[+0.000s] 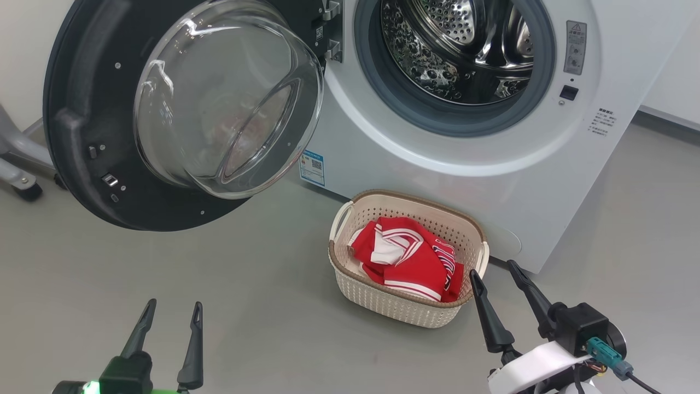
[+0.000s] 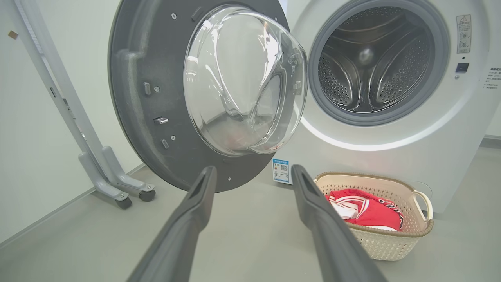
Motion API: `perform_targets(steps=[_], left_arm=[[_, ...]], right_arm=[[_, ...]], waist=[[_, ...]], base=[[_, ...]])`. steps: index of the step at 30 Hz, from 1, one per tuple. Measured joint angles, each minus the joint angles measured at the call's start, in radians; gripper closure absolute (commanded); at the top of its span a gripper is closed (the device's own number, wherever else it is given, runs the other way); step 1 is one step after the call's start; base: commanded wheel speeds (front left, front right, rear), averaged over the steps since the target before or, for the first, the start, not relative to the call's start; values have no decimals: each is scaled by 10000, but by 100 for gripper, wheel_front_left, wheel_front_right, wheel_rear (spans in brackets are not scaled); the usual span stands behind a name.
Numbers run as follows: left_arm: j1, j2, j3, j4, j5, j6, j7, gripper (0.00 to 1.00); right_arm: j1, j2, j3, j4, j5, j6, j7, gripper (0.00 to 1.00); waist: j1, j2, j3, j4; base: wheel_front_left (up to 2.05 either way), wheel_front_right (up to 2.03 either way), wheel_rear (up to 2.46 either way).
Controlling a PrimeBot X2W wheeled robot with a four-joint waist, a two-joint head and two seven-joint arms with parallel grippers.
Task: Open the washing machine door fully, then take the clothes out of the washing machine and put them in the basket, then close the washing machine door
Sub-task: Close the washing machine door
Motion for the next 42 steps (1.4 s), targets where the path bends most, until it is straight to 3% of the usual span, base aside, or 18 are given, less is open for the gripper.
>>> perform_targets(steps=[42], left_arm=[[226,-12,82,-276,-23,171,0,0]], right_arm=[[-202,-2,73,247,8,46,0,0]], waist=[[0,0,105,48]], base=[[0,0,0]])
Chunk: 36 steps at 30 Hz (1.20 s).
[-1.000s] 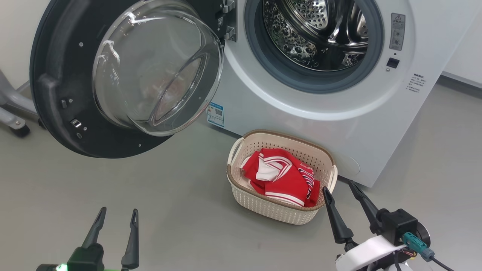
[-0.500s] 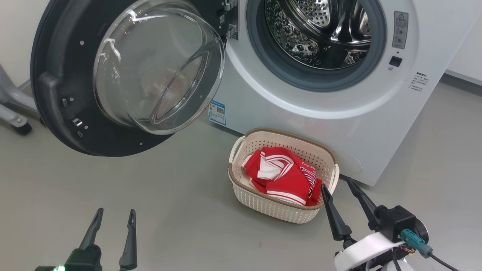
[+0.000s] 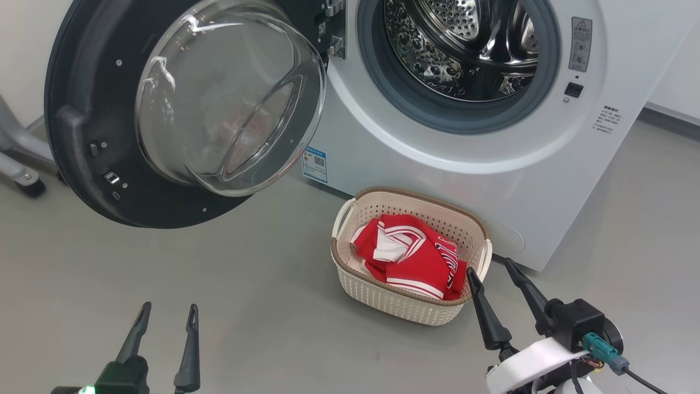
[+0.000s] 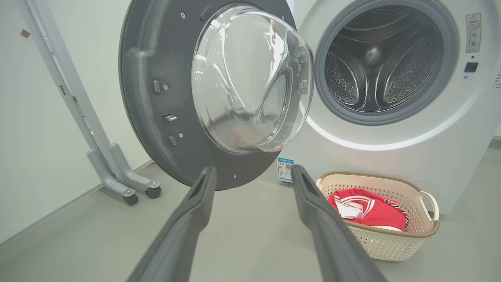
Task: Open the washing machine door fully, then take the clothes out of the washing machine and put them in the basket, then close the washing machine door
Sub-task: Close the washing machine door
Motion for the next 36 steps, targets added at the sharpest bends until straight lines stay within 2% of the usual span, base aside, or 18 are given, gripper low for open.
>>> perform_targets(steps=[5,6,7,8,23,28,36], left_arm=[[0,0,-10,-2,0,0,0,0],[0,0,-15,-2,0,0,0,54],[0,0,-25,-2,0,0,0,89],[0,0,-33,-2,0,0,2,100],[-3,128,-196,-136,153,-13,2,100],[-120,261,142,-481,81,-15,0,100],[-1221,1221,1101,-968,-123,-178,48,100]], right_arm=[[0,0,-2,4,2,0,0,0],[0,0,-2,4,2,0,0,0],[0,2,-2,4,2,0,0,0],[0,2,-4,4,2,-2,0,0],[9,-4,-40,-184,-2,-77,0,0],[19,-180,-31,-357,-119,-104,0,0],[70,-401,-105,-662,-226,-182,0,0]], waist=[[0,0,-22,-17],[0,0,-25,-20],[0,0,-28,-22],[0,0,-29,-24],[0,0,287,21],[0,0,572,47],[0,0,1127,80]], base=[[0,0,0],[0,0,0],[0,0,0],[0,0,0],[0,0,0],[0,0,0],[0,0,0]])
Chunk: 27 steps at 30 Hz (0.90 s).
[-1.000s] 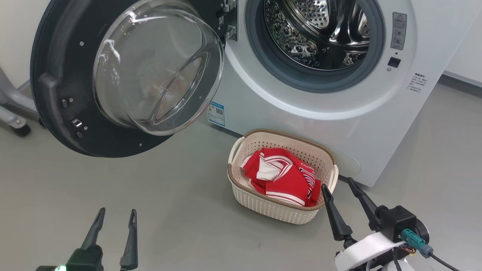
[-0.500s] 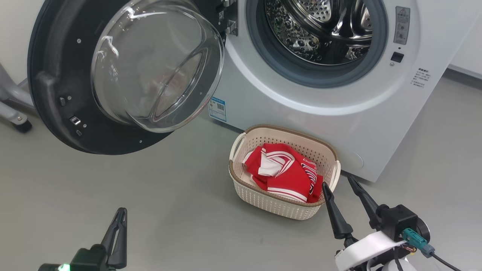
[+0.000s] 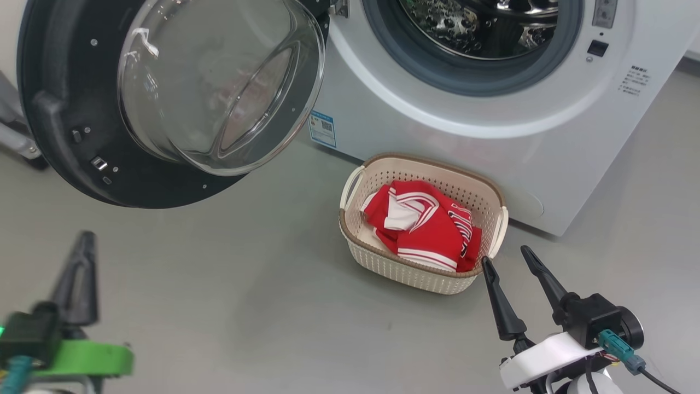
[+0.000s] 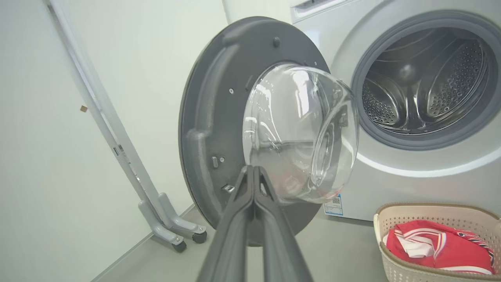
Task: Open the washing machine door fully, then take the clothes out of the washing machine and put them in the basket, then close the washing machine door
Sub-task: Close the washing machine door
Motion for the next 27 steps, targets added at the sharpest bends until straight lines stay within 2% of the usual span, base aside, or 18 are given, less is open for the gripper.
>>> perform_targets(steps=[7,10,12,13,14,20,23,27], left_arm=[[-1170,727,1651,-215,-1323,-104,420,100],[-1678,1120,2257,-77,-1883,-188,763,100],[-1858,1177,2483,10,-2197,-188,905,100],[-2180,1336,2832,267,-2596,-190,1264,100],[-2180,1336,2832,267,-2596,-190,1264,100],[-3469,1429,3833,1308,-4253,-157,2311,100],[-4058,1475,4351,2069,-5108,10,2951,100],[-4936,1432,5206,2959,-6380,479,3672,100]], right_arm=[[-15,-240,42,-299,-140,2,98,0],[-51,-359,35,-453,-167,2,111,0],[-70,-397,23,-518,-169,2,151,0],[-97,-460,-23,-623,-173,2,194,0],[-97,-460,-23,-623,-173,2,194,0],[-234,-731,-167,-890,-240,4,313,0],[-341,-794,-198,-953,-240,12,355,0],[-427,-857,-205,-989,-240,17,368,0]], waist=[[0,0,473,-212],[0,0,652,-387],[0,0,720,-445],[0,0,865,-557],[0,0,865,-557],[0,0,1345,-870],[0,0,1552,-1035],[1,0,1738,-1266]], base=[[0,0,0],[0,0,0],[0,0,0],[0,0,0],[0,0,0],[0,0,0],[0,0,0],[0,0,0]])
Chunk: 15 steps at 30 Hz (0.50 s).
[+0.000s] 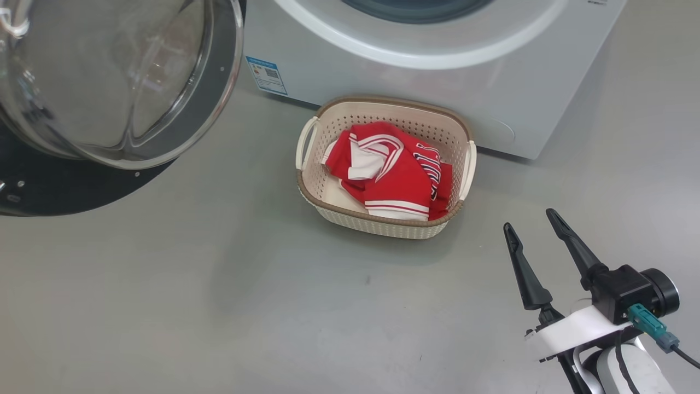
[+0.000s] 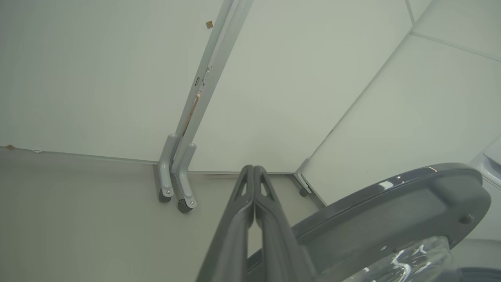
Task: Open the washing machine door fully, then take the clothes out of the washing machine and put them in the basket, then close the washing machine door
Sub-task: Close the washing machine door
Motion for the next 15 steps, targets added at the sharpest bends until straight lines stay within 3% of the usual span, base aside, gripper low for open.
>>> perform_targets(steps=[7,15], left_arm=[[-1121,-23,1168,1369,-1628,754,1250,100],[-2242,128,2109,2429,-2307,945,1789,100]], right_arm=[[-56,-56,0,-81,0,25,75,0],[-58,-140,50,-182,0,75,174,0]], waist=[[0,0,138,-322],[0,0,248,-525]], base=[[0,0,0],[0,0,0]])
